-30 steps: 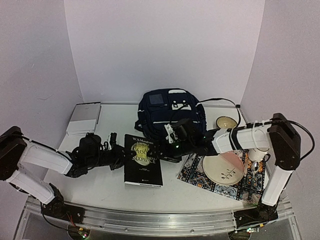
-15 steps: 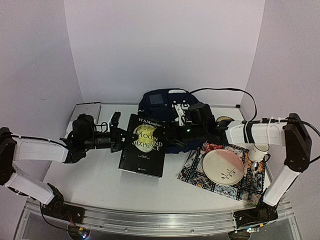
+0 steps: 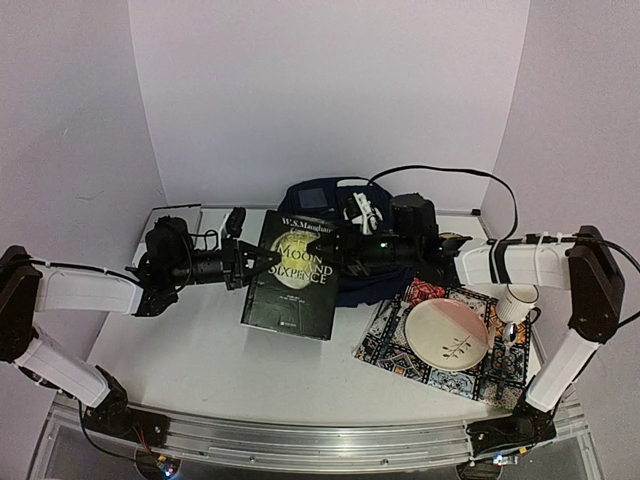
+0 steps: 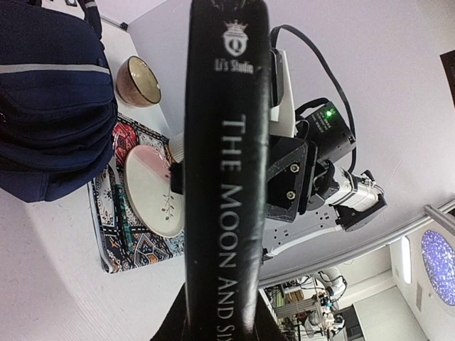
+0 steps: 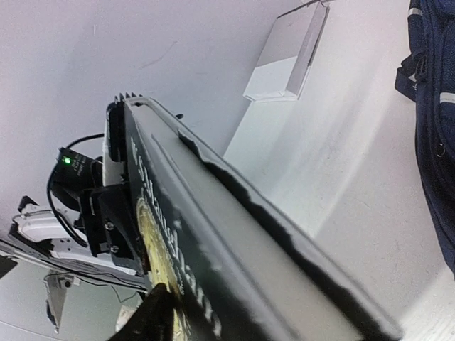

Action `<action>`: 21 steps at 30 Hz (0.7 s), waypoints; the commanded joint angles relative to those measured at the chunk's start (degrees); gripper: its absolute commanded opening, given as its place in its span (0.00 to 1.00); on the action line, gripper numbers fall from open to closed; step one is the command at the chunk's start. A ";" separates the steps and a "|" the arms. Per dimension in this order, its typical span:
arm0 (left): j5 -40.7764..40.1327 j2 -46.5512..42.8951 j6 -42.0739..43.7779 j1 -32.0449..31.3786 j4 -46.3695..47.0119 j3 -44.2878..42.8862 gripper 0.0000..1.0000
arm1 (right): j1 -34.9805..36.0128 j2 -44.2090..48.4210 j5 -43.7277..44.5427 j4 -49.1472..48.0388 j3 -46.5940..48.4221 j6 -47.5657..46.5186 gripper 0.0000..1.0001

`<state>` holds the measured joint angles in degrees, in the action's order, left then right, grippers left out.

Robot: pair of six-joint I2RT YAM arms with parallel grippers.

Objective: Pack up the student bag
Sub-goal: Pass from the left arm to the right

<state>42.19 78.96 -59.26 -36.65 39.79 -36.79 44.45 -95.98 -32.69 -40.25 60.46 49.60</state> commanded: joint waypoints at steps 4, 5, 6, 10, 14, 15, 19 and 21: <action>-0.98 1.56 -3.68 1.18 11.15 -2.11 0.01 | -0.10 2.61 -5.50 -7.41 0.53 0.72 0.20; -1.43 1.76 -3.84 1.18 11.49 -1.80 0.03 | -0.19 2.65 -5.62 -7.68 0.61 1.00 0.15; -1.85 1.92 -4.03 1.30 11.70 -1.48 0.06 | -0.23 2.72 -5.71 -7.99 0.67 1.43 0.09; -4.22 1.89 -5.93 1.80 12.64 0.17 0.23 | -0.24 2.65 -5.90 -10.31 0.66 3.93 0.00; -9.18 -0.67 -7.51 2.39 13.00 3.03 0.50 | -0.24 3.37 -3.87 -12.75 0.11 6.02 0.00; -10.48 -1.64 -8.16 2.59 13.01 3.81 0.56 | -0.24 3.57 -3.20 -13.10 0.10 6.52 0.00; -14.50 -4.13 -10.78 2.99 12.95 7.30 0.76 | -0.24 3.73 -0.20 -16.16 0.10 9.70 0.00; -16.28 -5.05 -12.11 2.99 12.97 8.97 0.81 | -0.24 3.60 2.20 -19.00 -0.12 11.94 0.00</action>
<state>31.84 77.19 -68.19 -33.93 49.72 -30.35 44.23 -94.72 -34.41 -47.18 59.20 56.16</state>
